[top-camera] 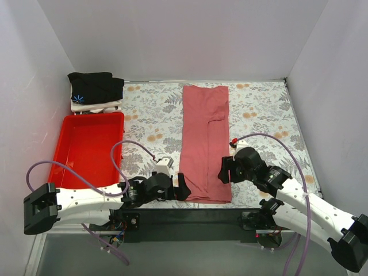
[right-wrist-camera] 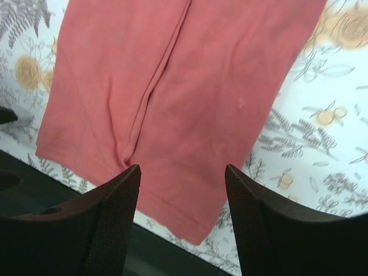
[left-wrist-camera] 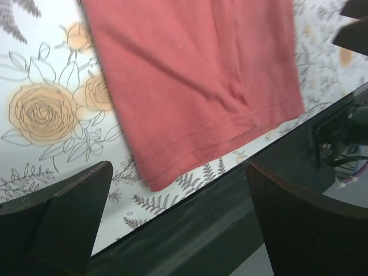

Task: Fold and stack the t-shirts
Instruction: Fold the tshirt

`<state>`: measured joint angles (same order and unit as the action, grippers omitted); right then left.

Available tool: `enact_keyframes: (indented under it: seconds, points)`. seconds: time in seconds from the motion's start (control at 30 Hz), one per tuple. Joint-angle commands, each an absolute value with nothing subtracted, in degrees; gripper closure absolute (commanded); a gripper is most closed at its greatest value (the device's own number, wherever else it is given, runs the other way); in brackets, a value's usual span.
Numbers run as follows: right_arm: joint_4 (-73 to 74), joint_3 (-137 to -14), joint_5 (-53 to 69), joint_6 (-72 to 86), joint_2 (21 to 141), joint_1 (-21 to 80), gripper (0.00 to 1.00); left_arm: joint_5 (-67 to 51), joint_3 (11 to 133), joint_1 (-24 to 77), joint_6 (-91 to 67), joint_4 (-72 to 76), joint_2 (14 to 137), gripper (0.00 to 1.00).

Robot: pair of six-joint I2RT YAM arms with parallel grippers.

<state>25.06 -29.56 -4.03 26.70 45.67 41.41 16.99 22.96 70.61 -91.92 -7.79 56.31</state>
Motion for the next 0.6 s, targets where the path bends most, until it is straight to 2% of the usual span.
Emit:
enact_keyframes:
  seconds: [0.0, 0.23, 0.43, 0.57]
  points:
    - [30.8, -28.5, -6.6, 33.5, 43.4, 44.7, 0.45, 13.9, 22.2, 70.3, -95.8, -10.4, 58.6, 0.06]
    - [34.4, -25.2, -6.2, 41.5, 41.2, 50.6, 0.44, 14.1, 22.9, 70.5, -97.4, -11.2, 62.8, 0.08]
    - [36.3, -24.6, -10.1, 47.3, 45.1, 58.4, 0.44, 14.2, 24.1, 70.5, -97.0, -11.4, 67.3, 0.10]
    - [36.4, -23.9, -13.1, 49.9, 46.1, 60.7, 0.44, 13.2, 25.4, 70.6, -96.9, -12.2, 69.7, 0.19]
